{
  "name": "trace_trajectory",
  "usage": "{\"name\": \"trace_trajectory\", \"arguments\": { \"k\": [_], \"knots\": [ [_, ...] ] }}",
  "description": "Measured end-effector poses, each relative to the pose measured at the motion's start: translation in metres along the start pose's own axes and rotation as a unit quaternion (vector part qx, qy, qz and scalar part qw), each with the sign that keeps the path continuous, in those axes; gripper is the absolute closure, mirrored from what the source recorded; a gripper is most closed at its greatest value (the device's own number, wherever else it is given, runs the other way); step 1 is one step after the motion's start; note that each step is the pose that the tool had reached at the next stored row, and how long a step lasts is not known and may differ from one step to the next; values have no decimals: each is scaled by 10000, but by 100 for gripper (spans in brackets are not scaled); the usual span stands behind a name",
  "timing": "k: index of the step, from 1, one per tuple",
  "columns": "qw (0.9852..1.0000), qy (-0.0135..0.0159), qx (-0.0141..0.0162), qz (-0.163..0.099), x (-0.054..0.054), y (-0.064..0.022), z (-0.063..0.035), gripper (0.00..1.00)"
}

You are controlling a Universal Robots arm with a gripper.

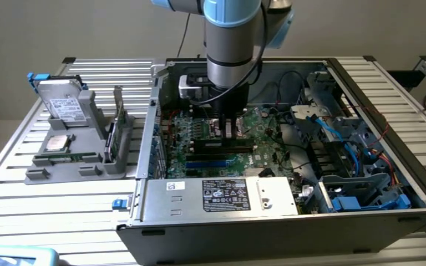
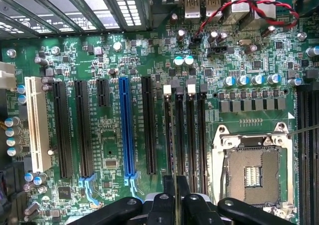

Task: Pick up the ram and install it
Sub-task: 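Insert the ram into the slot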

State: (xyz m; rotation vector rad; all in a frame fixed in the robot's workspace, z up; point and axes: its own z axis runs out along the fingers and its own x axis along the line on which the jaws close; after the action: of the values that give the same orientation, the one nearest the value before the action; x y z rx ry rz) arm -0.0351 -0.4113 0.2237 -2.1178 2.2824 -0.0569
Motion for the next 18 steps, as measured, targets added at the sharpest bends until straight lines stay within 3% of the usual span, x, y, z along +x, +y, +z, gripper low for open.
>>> {"name": "trace_trajectory", "arguments": {
  "k": [7, 18],
  "knots": [
    [10000, 20, 7, -2, 0, 24, 20, 85],
    [10000, 17, 10, -3, -1, 25, 32, 85]
  ]
}}
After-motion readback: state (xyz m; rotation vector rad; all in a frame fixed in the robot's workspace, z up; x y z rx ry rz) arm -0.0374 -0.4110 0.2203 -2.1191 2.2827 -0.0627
